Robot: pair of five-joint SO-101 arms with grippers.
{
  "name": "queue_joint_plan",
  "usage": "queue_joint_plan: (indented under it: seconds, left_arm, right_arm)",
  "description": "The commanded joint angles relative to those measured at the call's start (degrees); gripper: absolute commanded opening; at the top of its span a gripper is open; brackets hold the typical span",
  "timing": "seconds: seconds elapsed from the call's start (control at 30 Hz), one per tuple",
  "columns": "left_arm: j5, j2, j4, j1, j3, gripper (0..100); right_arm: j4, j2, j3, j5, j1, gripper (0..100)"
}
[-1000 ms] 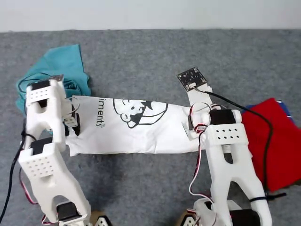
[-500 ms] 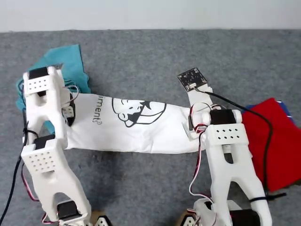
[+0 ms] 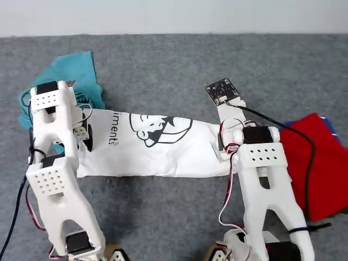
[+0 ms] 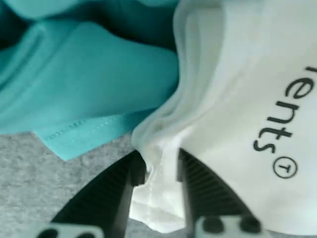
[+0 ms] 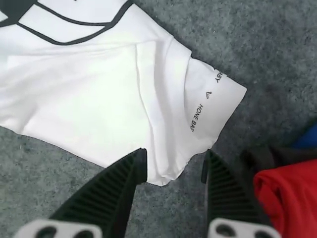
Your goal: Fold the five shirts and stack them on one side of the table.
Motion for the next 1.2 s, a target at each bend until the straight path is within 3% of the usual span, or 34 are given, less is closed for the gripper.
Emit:
queue_joint_plan:
  seconds: [0.0,0.4,0.67,1.03,1.17]
  left_arm:
    - [0.0,-1.9,1.2,-0.5,-0.8,15]
    - [-0.1,0.4,1.1,-7.6,-0.9,15]
    - [-0.1,6.2,-3.1,-2.6,-0.7,15]
    - [0.3,12.5,1.1,-2.5,-8.0,15]
    - [0.3,12.6,1.1,-0.9,-7.9,10]
  right_arm:
    - [0.5,-2.2,-0.2,0.6,0.7,19.1]
    - [0.5,-2.1,-0.2,0.6,0.4,19.1]
    - [0.5,-2.1,-0.2,0.6,0.4,19.1]
    - [0.5,-2.2,-0.2,0.6,0.3,19.1]
    - [0.5,-2.2,-0.2,0.6,0.3,19.1]
